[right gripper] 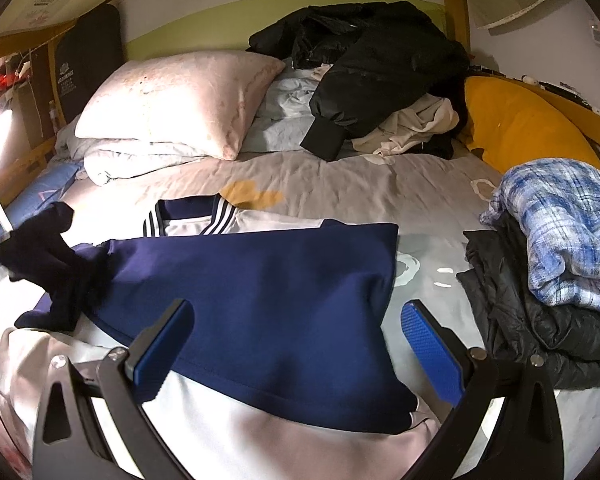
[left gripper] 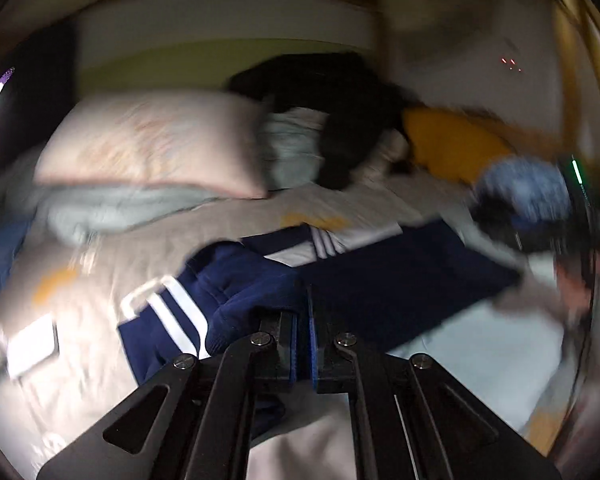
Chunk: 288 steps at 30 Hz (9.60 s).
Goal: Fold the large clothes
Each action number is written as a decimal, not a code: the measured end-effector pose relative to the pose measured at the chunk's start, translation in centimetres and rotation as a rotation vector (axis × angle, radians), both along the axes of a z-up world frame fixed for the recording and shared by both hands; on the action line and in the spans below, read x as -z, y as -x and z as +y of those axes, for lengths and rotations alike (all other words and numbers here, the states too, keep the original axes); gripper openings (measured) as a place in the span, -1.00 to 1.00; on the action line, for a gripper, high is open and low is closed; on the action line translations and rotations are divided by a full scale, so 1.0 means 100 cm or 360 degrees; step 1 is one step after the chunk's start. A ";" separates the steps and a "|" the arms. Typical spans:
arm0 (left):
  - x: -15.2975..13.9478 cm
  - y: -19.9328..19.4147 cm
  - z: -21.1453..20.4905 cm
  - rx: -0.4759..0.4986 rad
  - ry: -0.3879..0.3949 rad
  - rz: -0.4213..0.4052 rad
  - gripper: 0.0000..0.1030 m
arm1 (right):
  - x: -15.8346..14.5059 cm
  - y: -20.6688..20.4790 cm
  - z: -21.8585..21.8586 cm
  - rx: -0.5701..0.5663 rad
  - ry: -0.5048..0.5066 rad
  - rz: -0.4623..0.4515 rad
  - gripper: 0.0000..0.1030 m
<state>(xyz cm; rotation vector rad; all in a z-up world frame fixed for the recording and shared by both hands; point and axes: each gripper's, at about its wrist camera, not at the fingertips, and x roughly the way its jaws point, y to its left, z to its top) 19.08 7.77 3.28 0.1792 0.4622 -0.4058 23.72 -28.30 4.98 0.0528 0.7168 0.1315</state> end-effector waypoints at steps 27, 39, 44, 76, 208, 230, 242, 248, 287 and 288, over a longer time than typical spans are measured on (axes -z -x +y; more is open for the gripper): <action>0.026 0.039 -0.018 0.0081 0.0209 0.0682 0.55 | 0.007 0.000 0.010 -0.0052 0.0067 0.0018 1.00; 0.057 0.033 -0.015 0.0003 0.0086 0.0847 0.99 | 0.012 0.003 0.020 -0.0087 0.0110 0.0034 1.00; 0.070 0.023 -0.009 -0.0027 0.0112 0.0909 0.99 | 0.012 0.002 0.021 -0.0087 0.0114 0.0032 1.00; 0.063 -0.016 0.066 -0.0560 0.0331 0.0509 -0.11 | 0.006 0.010 0.028 -0.0120 0.0109 0.0013 1.00; 0.032 0.109 -0.009 -0.0324 0.0169 0.0201 0.99 | 0.003 0.111 0.019 -0.0049 0.0107 -0.0211 1.00; 0.089 0.099 -0.050 -0.0117 -0.0257 0.0530 0.99 | 0.067 0.145 0.095 -0.0722 0.0443 0.0178 1.00; 0.127 0.110 -0.067 -0.0114 -0.0596 0.0503 0.99 | 0.095 0.145 0.088 -0.0536 0.0891 0.0138 1.00; 0.124 0.111 -0.034 -0.0241 -0.0500 0.0498 1.00 | 0.086 0.122 0.049 -0.0250 0.0853 0.0152 1.00; 0.018 0.164 0.053 -0.0773 0.0010 -0.0186 -0.64 | -0.016 0.180 0.012 0.0097 0.0325 -0.0320 -0.62; 0.013 0.165 0.054 -0.0767 0.0011 -0.0187 -0.64 | -0.021 0.181 0.011 0.0094 0.0317 -0.0333 -0.62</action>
